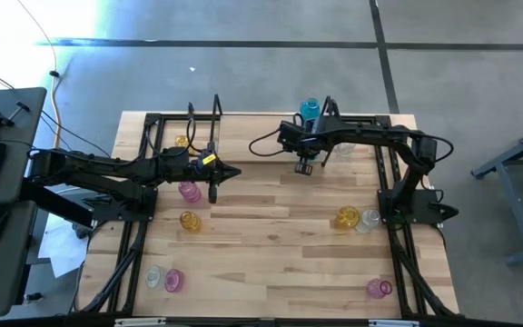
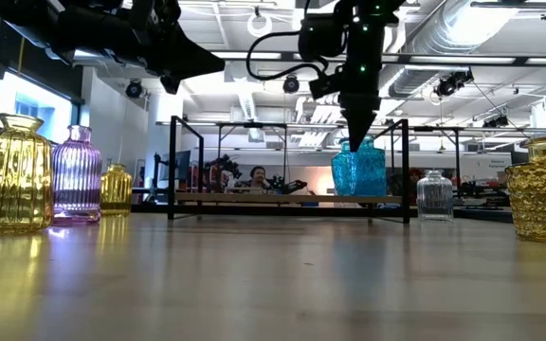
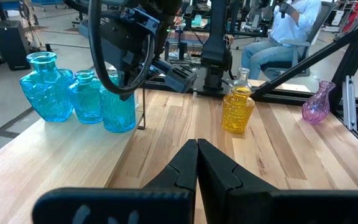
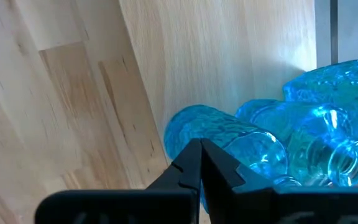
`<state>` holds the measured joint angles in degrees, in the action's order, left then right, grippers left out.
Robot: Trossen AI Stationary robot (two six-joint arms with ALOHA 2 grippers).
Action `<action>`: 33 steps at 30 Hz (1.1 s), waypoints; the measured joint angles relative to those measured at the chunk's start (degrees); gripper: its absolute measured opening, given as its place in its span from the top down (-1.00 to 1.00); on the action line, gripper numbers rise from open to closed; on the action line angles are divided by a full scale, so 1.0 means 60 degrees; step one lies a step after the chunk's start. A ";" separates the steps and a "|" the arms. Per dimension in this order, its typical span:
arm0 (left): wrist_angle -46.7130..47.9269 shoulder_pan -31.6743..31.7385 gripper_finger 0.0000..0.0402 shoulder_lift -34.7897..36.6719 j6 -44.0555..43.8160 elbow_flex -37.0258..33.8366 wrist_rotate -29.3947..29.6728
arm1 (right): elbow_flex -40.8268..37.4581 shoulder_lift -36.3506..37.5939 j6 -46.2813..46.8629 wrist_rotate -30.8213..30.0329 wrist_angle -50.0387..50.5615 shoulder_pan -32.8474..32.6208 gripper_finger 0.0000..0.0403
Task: Sort vases onto shelf
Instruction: Put the blue vase on the shelf aligned with the other blue vases, then adjust the blue vases on the shelf
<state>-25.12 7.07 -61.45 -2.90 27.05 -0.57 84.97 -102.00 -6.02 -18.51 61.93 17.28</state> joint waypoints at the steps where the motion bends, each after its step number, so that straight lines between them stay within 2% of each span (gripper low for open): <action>1: -0.0004 0.0000 1.00 0.0000 0.0000 0.0000 -0.0002 | 0.0001 0.0015 0.0000 -0.0002 -0.0004 -0.0021 1.00; 5: 0.0000 0.0000 1.00 0.0000 0.0000 0.0000 0.0001 | 0.0025 0.0209 -0.0138 -0.0013 0.0010 -0.0189 1.00; 10: 0.0011 0.0004 1.00 0.0000 -0.0007 0.0000 0.0001 | 0.0033 0.1057 -0.0303 0.0009 -0.0106 -0.0179 1.00; 14: 0.0007 0.0008 1.00 0.0000 -0.0007 0.0000 0.0001 | 0.0044 0.1883 -0.0435 0.0136 -0.0354 0.0431 1.00; 18: 0.0004 0.0011 1.00 0.0000 -0.0016 0.0000 0.0001 | 0.0055 0.2385 -0.1027 0.0945 -0.0344 0.1415 1.00; 24: 0.0007 0.0011 1.00 0.0000 -0.0087 0.0000 0.0052 | 0.0058 0.2095 -0.1987 0.1412 -0.0273 0.2560 1.00; 33: 0.0098 0.0011 1.00 0.0000 -0.0189 0.0000 0.0213 | 0.0055 0.0939 -0.2500 0.1415 -0.0796 0.3034 1.00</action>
<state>-24.53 7.14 -61.45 -4.03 27.05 0.71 85.30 -96.36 -21.02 -10.02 57.16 35.48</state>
